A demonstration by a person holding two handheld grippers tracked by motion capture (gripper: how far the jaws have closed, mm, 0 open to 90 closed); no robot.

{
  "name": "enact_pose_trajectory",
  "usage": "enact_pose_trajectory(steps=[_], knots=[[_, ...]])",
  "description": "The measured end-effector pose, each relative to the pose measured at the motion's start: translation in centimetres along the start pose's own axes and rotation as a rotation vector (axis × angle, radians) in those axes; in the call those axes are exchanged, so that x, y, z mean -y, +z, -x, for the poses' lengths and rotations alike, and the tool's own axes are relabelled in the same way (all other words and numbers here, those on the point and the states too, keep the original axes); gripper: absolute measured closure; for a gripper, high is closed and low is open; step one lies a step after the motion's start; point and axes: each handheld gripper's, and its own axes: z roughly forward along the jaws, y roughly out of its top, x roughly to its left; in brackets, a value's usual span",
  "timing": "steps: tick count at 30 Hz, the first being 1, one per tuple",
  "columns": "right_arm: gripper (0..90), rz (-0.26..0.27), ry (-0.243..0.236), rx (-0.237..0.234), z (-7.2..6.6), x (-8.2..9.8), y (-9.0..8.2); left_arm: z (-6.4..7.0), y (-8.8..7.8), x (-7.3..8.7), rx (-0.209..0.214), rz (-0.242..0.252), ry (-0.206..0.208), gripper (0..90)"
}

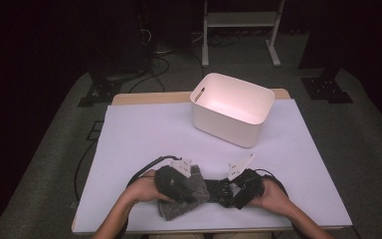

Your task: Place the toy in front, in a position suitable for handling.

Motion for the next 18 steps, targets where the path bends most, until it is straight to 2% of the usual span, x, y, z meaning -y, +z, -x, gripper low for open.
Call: enact_pose_trajectory(steps=[5,7,9,12,14,15,16,18], knots=[[22.9,-0.02,-0.086,0.039,-0.4,-0.5,-0.1,-0.4,0.0,-1.6,-0.019,0.007,0.019,77.5],[22.9,-0.019,-0.091,0.04,-0.4,-0.6,-0.1,-0.5,0.3,-2.0,-0.015,0.008,0.017,77.1],[22.8,-0.012,-0.095,0.044,-0.4,-0.5,-0.1,-0.9,1.5,-3.2,-0.007,-0.006,0.036,77.0],[22.8,0.004,-0.085,0.043,-0.3,-0.2,0.1,-1.1,3.0,-4.4,0.017,0.0,0.052,76.3],[22.8,0.002,-0.083,0.04,-0.3,0.0,0.2,-1.2,3.4,-4.5,0.026,-0.003,0.058,75.7],[22.8,-0.01,-0.093,0.042,-0.4,0.2,0.4,-1.3,4.1,-4.6,0.049,0.004,0.05,75.8],[22.8,-0.012,-0.115,0.055,-0.6,0.2,0.5,-1.4,4.1,-4.5,0.051,0.009,0.054,75.9],[22.9,-0.019,-0.124,0.066,-0.8,0.2,0.5,-1.3,4.0,-4.3,0.042,0.015,0.053,75.9]])
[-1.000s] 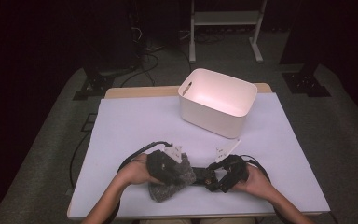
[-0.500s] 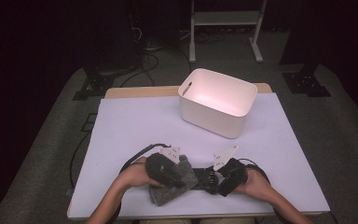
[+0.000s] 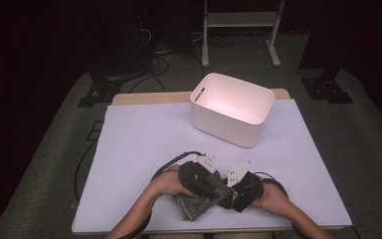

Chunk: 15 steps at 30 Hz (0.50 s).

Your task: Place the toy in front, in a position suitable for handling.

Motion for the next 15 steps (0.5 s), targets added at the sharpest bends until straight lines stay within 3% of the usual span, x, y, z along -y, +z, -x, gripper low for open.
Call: enact_pose_trajectory(steps=[1,3,8,11,15], knots=[[23.2,0.001,0.003,-0.006,0.0,0.0,0.0,0.2,-0.5,0.4,-0.028,-0.014,0.006,75.9],[23.3,0.005,0.005,-0.006,0.1,0.1,0.0,0.3,-0.8,0.5,-0.036,-0.02,0.004,75.8],[23.3,0.011,-0.017,0.001,0.0,-0.1,-0.2,0.4,-3.2,2.8,-0.114,-0.065,-0.037,75.5],[23.3,0.015,-0.026,-0.002,0.2,-0.1,-0.3,0.2,-4.2,4.0,-0.139,-0.067,-0.063,74.9],[23.3,0.017,-0.033,-0.001,0.2,-0.1,-0.2,0.1,-4.4,4.5,-0.136,-0.054,-0.078,74.9]])
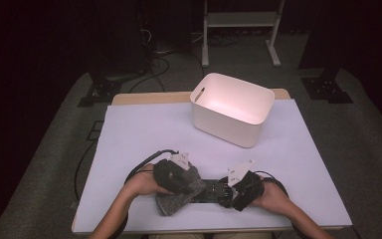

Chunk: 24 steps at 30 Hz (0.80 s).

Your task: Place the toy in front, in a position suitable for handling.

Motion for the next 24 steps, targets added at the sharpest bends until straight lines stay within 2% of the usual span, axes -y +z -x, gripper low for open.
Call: enact_pose_trajectory(steps=[4,9,12,14,18,22,23,24], knots=[[23.2,-0.01,-0.018,0.017,-0.1,-0.2,0.1,0.3,1.0,-1.4,0.021,-0.001,0.031,74.9],[23.2,-0.007,-0.015,0.014,0.0,-0.1,0.2,1.0,2.8,-4.1,0.052,0.005,0.093,74.8],[23.3,-0.002,-0.003,0.006,0.1,0.1,0.3,1.3,3.9,-5.2,0.069,0.034,0.107,73.9],[23.3,0.001,0.002,0.002,0.1,0.2,0.3,1.3,4.2,-5.3,0.072,0.037,0.109,74.0],[23.3,0.011,0.002,0.001,0.1,0.3,0.3,1.3,3.6,-4.7,0.054,0.029,0.108,74.1],[23.3,0.01,0.001,0.003,0.1,0.3,0.3,1.6,2.3,-3.4,0.009,-0.014,0.099,74.1],[23.3,0.01,0.001,0.003,0.1,0.3,0.3,1.6,2.3,-3.4,0.009,-0.014,0.099,74.1],[23.3,0.013,0.001,0.005,0.0,0.3,0.3,1.5,1.7,-2.6,-0.005,-0.021,0.088,74.1]])
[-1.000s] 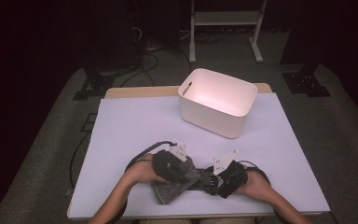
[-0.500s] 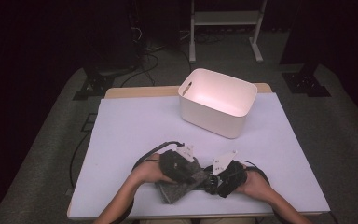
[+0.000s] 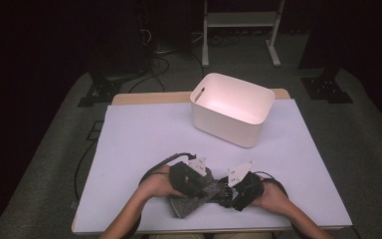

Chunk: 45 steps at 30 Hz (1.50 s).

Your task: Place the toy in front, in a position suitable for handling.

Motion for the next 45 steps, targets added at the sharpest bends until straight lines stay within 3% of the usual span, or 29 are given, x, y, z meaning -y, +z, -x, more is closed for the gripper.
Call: enact_pose_trajectory(steps=[3,6,9,13,22,24,29,33,36,38,39,45], knots=[[23.4,0.003,-0.003,-0.002,0.1,0.0,0.0,-0.2,-0.7,1.0,-0.015,-0.003,-0.025,74.0],[23.4,0.005,-0.001,-0.007,0.2,0.0,0.0,-0.8,-2.2,2.9,-0.048,0.004,-0.079,73.8],[23.3,0.004,0.004,-0.011,0.2,0.1,0.1,-1.0,-2.8,3.7,-0.065,0.021,-0.108,73.6],[23.3,0.004,0.005,-0.014,0.3,0.1,0.1,-1.4,-3.0,3.9,-0.069,0.022,-0.118,73.7],[23.3,0.004,0.012,-0.019,0.3,0.1,0.1,-1.9,-1.5,1.6,-0.036,0.036,-0.089,73.7],[23.3,0.009,0.011,-0.021,0.3,0.1,0.1,-1.8,-0.4,0.0,-0.014,0.037,-0.054,73.6],[23.3,0.013,0.015,-0.019,0.3,0.2,0.1,-1.8,0.0,-0.4,-0.02,0.019,-0.037,73.6],[23.3,0.014,0.012,-0.019,0.3,0.2,0.1,-1.9,-1.0,0.9,-0.047,0.015,-0.056,73.6],[23.3,0.017,0.011,-0.019,0.3,0.3,0.1,-2.1,-2.4,2.9,-0.08,0.023,-0.1,73.6],[23.3,0.017,0.011,-0.021,0.3,0.3,0.1,-2.2,-2.6,3.3,-0.086,0.022,-0.109,73.0],[23.3,0.016,0.013,-0.022,0.4,0.3,0.1,-2.4,-3.3,4.2,-0.111,0.013,-0.132,72.6],[23.3,0.015,0.012,-0.021,0.3,0.2,0.1,-2.5,-3.5,4.7,-0.119,0.009,-0.138,72.7]])
